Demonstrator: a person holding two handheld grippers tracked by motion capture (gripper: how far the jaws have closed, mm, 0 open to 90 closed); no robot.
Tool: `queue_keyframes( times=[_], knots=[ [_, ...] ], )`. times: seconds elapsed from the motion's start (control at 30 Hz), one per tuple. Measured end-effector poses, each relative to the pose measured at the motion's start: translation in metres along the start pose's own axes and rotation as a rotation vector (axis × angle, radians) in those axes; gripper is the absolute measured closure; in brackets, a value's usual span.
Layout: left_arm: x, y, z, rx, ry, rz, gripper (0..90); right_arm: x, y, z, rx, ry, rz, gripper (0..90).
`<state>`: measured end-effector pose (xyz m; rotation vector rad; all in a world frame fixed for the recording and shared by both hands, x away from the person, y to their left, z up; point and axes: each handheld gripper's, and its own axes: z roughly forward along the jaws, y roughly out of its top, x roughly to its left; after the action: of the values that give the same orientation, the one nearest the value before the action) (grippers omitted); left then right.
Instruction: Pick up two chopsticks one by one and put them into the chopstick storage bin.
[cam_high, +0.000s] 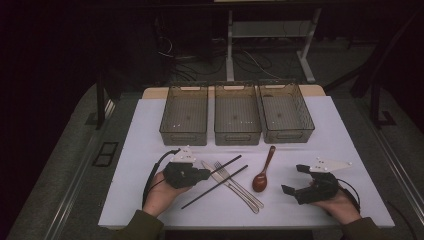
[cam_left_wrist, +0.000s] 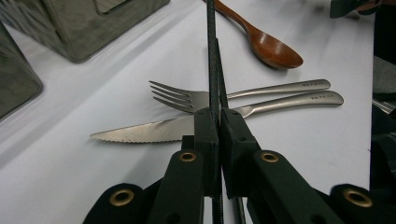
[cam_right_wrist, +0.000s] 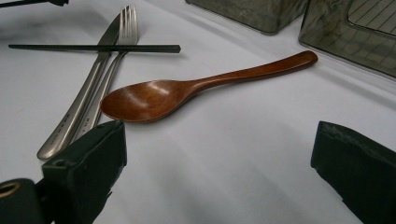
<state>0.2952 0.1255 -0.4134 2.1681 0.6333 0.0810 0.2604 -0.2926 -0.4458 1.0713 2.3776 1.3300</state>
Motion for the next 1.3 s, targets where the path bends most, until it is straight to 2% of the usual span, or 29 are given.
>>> queue_keyframes(
  times=[0.53,0.67,0.87,1.3],
  knots=[
    [0.011,0.006,-0.011,-0.032,0.018,-0.017,84.8,0.000,0.000,0.000,-0.003,0.004,0.010,2.9],
    [0.016,0.007,-0.015,-0.056,0.021,-0.040,84.8,0.000,0.000,0.000,-0.004,0.002,0.011,2.9],
    [0.023,0.010,-0.019,-0.079,0.032,-0.050,84.8,0.000,0.000,0.000,-0.003,0.002,0.011,2.9],
    [0.037,0.019,-0.021,-0.094,0.065,-0.056,84.7,0.000,0.000,0.001,-0.001,0.001,0.016,2.9]
  ],
)
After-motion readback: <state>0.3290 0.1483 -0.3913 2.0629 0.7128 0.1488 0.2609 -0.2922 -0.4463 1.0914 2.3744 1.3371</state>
